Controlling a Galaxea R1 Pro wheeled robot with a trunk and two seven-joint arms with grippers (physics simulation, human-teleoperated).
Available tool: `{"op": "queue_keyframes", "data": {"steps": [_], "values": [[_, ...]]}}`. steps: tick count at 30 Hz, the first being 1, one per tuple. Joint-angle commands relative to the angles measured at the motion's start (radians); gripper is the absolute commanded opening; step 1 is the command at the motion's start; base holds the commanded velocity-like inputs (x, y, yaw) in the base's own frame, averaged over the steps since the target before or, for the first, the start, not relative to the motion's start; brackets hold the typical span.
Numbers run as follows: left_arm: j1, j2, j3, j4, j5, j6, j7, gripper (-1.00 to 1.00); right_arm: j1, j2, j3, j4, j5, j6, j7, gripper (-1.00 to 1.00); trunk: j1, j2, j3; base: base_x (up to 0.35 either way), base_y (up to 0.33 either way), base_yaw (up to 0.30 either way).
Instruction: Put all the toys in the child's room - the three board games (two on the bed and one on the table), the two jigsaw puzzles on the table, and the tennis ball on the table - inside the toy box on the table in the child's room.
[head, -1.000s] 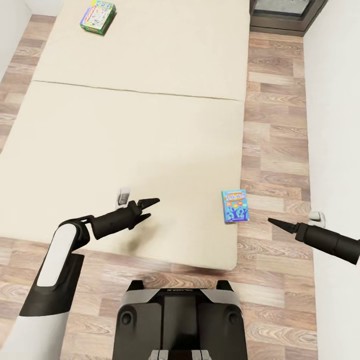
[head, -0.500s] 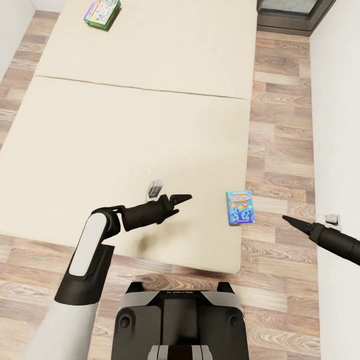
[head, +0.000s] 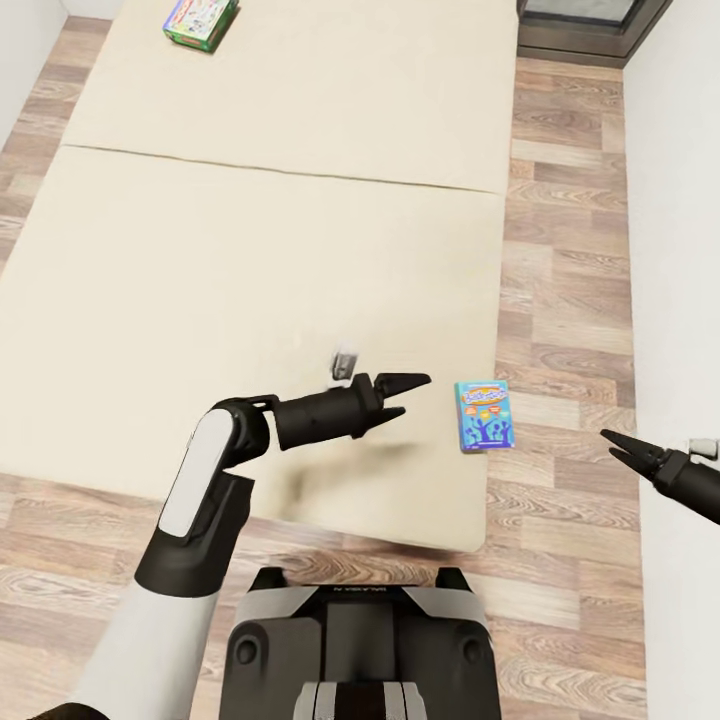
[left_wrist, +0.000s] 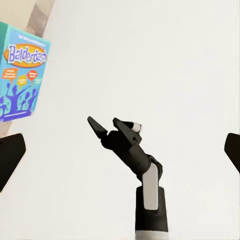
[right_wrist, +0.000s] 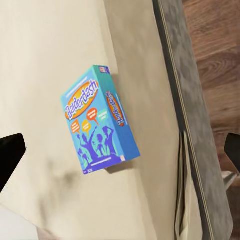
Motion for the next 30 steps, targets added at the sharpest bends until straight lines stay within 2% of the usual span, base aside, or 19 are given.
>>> {"op": "queue_keyframes", "data": {"steps": [1,3,4,6,7,9,10,12,21,30], "values": [[-0.001,0.000,0.000,-0.001,0.010,0.002,0.010,1.00,-0.001,0.000,-0.001,0.000,0.003,0.003,0.006,1.00,0.004,-0.008,-0.004,0.000,0.000,0.002],[-0.008,-0.003,-0.026,-0.001,0.048,0.002,-0.010,1.00,0.001,-0.026,-0.007,0.018,-0.032,0.003,0.013,1.00,0.012,-0.022,-0.010,0.000,0.000,0.002],[-0.008,-0.003,-0.026,-0.001,0.048,0.002,-0.010,1.00,0.001,-0.026,-0.007,0.018,-0.032,0.003,0.013,1.00,0.016,-0.029,-0.013,0.000,0.000,0.001],[-0.012,-0.003,-0.049,-0.001,0.072,0.001,-0.040,1.00,0.003,-0.051,-0.008,0.031,-0.072,0.003,0.018,1.00,0.023,-0.043,-0.019,0.000,0.000,0.001],[-0.012,-0.003,-0.049,-0.001,0.072,0.001,-0.040,1.00,0.003,-0.051,-0.008,0.031,-0.072,0.003,0.018,1.00,0.027,-0.050,-0.022,0.000,0.000,0.000],[-0.015,-0.003,-0.064,-0.001,0.088,0.001,-0.069,1.00,0.006,-0.068,-0.007,0.039,-0.112,0.003,0.021,1.00,0.035,-0.064,-0.029,0.000,0.000,0.000],[-0.015,-0.003,-0.064,-0.001,0.088,0.001,-0.069,1.00,0.006,-0.068,-0.007,0.039,-0.112,0.003,0.021,1.00,0.039,-0.071,-0.032,0.000,0.000,0.000],[-0.017,-0.004,-0.074,-0.001,0.098,0.001,-0.091,1.00,0.008,-0.079,-0.005,0.045,-0.140,0.003,0.023,1.00,0.046,-0.085,-0.038,0.000,0.000,0.000],[-0.021,-0.007,-0.087,-0.001,0.110,0.001,-0.126,1.00,0.012,-0.089,0.010,0.051,-0.173,0.003,0.025,1.00,0.081,-0.148,-0.066,0.000,0.000,0.000],[-0.023,-0.010,-0.094,-0.001,0.114,0.000,-0.201,1.00,0.011,-0.097,0.074,0.074,-0.187,0.003,0.027,1.00,0.115,-0.211,-0.094,0.000,0.000,0.000]]}}
